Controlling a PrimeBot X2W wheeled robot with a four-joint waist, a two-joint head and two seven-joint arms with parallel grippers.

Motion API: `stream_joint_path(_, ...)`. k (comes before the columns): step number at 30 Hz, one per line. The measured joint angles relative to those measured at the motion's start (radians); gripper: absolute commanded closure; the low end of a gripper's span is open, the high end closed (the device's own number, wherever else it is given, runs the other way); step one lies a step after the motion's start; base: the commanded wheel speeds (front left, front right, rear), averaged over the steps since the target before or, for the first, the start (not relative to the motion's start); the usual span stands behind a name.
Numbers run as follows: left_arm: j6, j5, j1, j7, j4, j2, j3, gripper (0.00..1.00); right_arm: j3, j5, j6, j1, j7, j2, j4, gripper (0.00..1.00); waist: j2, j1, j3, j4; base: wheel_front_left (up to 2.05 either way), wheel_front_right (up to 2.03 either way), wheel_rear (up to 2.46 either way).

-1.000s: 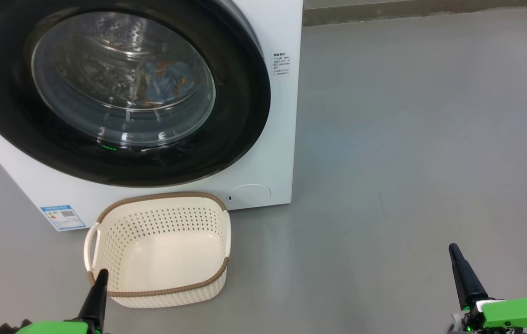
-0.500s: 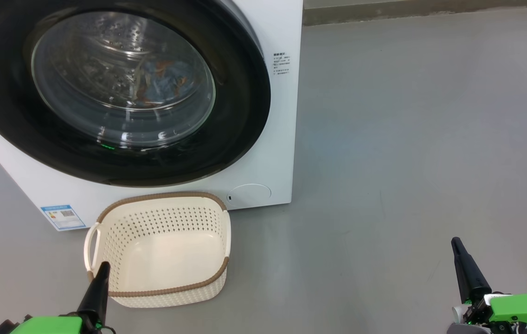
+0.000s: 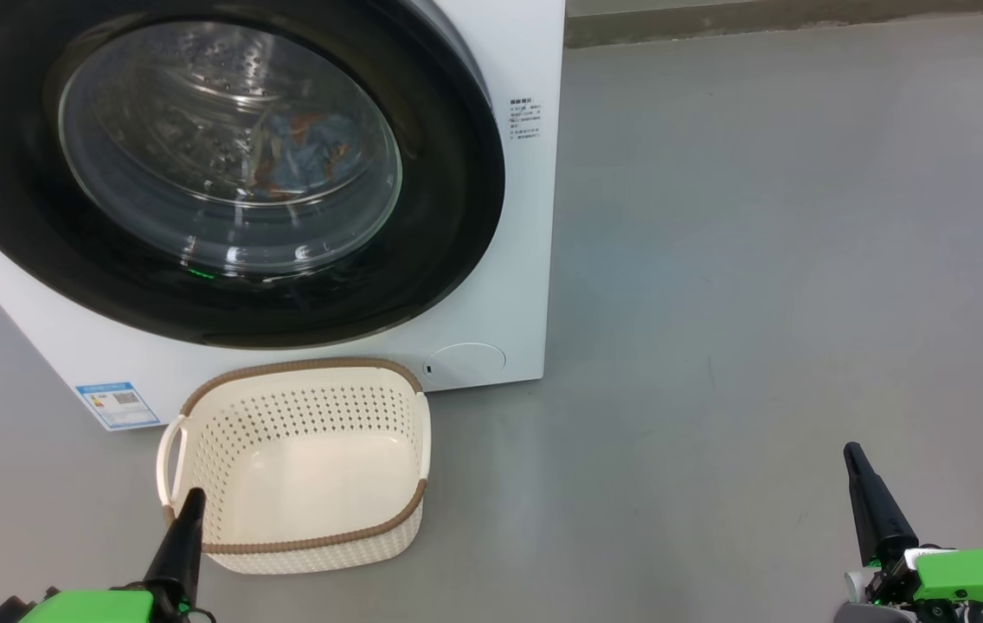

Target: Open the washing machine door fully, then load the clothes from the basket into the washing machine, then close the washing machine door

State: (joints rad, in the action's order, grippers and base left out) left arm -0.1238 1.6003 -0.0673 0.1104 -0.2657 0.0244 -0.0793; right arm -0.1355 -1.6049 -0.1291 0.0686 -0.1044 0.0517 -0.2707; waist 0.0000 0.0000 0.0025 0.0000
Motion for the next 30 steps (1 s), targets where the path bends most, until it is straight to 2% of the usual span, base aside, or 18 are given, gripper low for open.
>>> stream_joint_path(30,0.000,0.000,0.000,0.000,0.000,0.000,0.000,1.00,-0.001,0.000,0.000,0.000,0.000,-0.001,0.000,1.00,0.0000,0.0000,0.000,0.000,0.00,0.00,0.00)
